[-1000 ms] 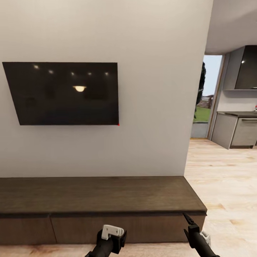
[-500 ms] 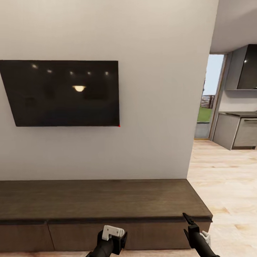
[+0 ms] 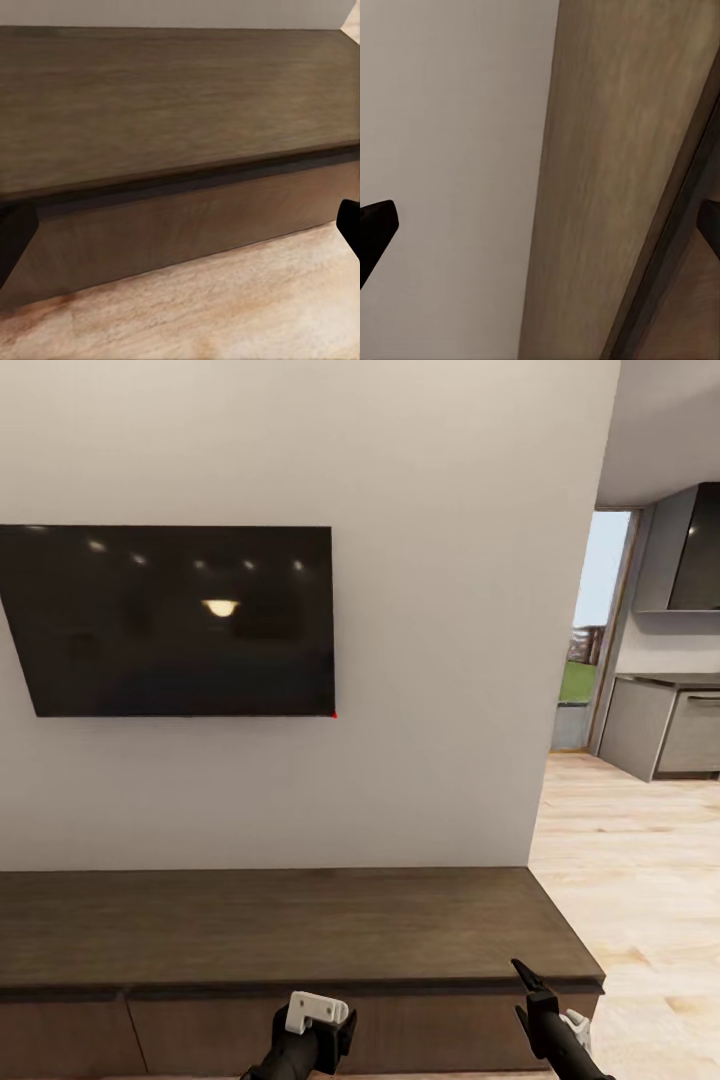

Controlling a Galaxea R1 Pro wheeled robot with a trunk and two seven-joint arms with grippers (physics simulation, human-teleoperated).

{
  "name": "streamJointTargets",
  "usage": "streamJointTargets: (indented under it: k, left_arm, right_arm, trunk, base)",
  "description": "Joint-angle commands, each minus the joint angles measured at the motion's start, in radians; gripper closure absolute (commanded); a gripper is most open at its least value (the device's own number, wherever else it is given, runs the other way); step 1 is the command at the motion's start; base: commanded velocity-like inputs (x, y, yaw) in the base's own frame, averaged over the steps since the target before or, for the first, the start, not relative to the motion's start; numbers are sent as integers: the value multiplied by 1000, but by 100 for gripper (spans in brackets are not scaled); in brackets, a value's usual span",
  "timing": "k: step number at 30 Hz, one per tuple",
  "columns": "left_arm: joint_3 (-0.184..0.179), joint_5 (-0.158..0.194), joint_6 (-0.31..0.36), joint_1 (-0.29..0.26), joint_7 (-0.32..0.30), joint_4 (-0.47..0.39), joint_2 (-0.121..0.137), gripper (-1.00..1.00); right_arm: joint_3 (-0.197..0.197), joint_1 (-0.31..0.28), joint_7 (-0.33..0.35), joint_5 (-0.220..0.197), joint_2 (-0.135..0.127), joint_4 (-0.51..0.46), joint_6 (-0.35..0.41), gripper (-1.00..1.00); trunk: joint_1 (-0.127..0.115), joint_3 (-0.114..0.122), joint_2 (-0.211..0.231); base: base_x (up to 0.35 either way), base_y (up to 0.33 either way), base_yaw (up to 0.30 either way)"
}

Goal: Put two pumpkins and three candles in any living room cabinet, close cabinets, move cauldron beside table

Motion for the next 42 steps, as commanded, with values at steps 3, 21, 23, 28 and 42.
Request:
streamJointTargets:
  k: [3, 21, 23, 28, 42]
  left_arm:
    - [0, 5, 6, 1, -2, -3, 0, -100]
    - [0, 5, 7, 1, -4, -5, 0, -100]
    - [-1, 5, 8, 1, -6, -6, 1, -100]
    - [-57, 8, 38, 2, -114, -19, 10, -100]
    - [-93, 12, 61, 42, -284, -109, 58, -100]
  right_arm:
    - [2, 0, -1, -11, -1, 0, 10, -100]
    - [0, 0, -18, -11, -2, 1, 10, -100]
    - [0, 0, -18, -11, -2, 1, 10, -100]
    - [0, 0, -19, -11, -3, 1, 10, -100]
    - [0, 0, -19, -11, -3, 1, 10, -100]
  trunk:
    - [0, -1, 0]
    - [58, -48, -105]
    - [65, -54, -119]
    - [84, -70, -154]
    - [96, -79, -175]
  base:
    - [15, 0, 0]
    - [2, 0, 0]
    - [0, 0, 0]
    - [0, 0, 0]
    - [0, 0, 0]
